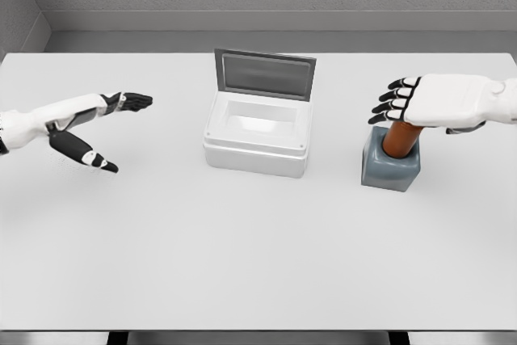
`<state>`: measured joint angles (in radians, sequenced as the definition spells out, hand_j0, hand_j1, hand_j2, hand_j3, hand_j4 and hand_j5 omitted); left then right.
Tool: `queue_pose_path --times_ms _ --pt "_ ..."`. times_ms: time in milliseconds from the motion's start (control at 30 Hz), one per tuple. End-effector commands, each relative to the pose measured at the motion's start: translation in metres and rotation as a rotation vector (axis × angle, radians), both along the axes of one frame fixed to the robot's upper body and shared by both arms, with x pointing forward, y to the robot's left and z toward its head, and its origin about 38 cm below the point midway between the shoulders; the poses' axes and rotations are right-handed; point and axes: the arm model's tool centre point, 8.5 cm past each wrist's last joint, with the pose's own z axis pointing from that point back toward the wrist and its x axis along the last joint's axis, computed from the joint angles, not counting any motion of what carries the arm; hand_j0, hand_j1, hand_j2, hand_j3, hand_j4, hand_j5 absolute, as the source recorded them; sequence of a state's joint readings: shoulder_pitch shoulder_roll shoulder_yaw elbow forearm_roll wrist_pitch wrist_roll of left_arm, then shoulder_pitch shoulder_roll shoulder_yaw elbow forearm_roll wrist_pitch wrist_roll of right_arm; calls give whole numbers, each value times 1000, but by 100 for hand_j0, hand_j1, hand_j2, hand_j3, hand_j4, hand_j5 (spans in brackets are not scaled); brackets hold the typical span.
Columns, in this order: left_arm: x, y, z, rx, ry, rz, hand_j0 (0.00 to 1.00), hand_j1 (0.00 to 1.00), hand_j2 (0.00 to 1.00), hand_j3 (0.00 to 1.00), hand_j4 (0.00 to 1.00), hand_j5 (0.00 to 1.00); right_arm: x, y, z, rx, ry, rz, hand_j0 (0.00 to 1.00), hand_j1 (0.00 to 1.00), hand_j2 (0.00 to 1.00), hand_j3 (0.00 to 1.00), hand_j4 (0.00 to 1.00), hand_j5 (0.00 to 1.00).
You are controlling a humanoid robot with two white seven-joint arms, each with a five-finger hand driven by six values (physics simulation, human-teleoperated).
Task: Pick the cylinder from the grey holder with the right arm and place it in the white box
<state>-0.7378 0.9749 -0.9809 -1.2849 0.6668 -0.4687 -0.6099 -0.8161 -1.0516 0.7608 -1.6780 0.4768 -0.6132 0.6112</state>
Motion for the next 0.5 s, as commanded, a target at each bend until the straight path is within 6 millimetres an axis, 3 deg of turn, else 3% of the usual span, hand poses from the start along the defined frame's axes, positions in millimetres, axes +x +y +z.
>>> queue_pose_path --times_ms 0,100,133,167,233,400,467 --pt "4 -4 -5 -4 68 39 100 100 100 100 100 100 -1 0 -1 3 4 -1 100 100 100 100 100 100" --pt "15 -7 -7 -84 141 98 100 100 100 100 100 100 -1 -1 -1 3 6 -2 100 100 100 100 100 100" --pt "23 15 -12 -70 171 183 100 100 100 100 100 100 -1 0 -2 5 8 -1 100 100 100 100 100 100" --pt "39 22 -17 -62 199 252 100 100 100 100 100 100 -1 0 -2 6 9 -1 100 100 100 100 100 100" --pt "53 13 -21 -89 193 263 100 100 100 100 100 100 0 0 -4 10 15 -5 100 100 100 100 100 100" --pt "54 3 -27 -31 178 234 100 100 100 100 100 100 0 2 -13 5 38 0 100 100 100 100 100 100" --pt "58 -10 -33 -41 185 219 100 100 100 100 100 100 2 -3 -16 4 46 -18 100 100 100 100 100 100"
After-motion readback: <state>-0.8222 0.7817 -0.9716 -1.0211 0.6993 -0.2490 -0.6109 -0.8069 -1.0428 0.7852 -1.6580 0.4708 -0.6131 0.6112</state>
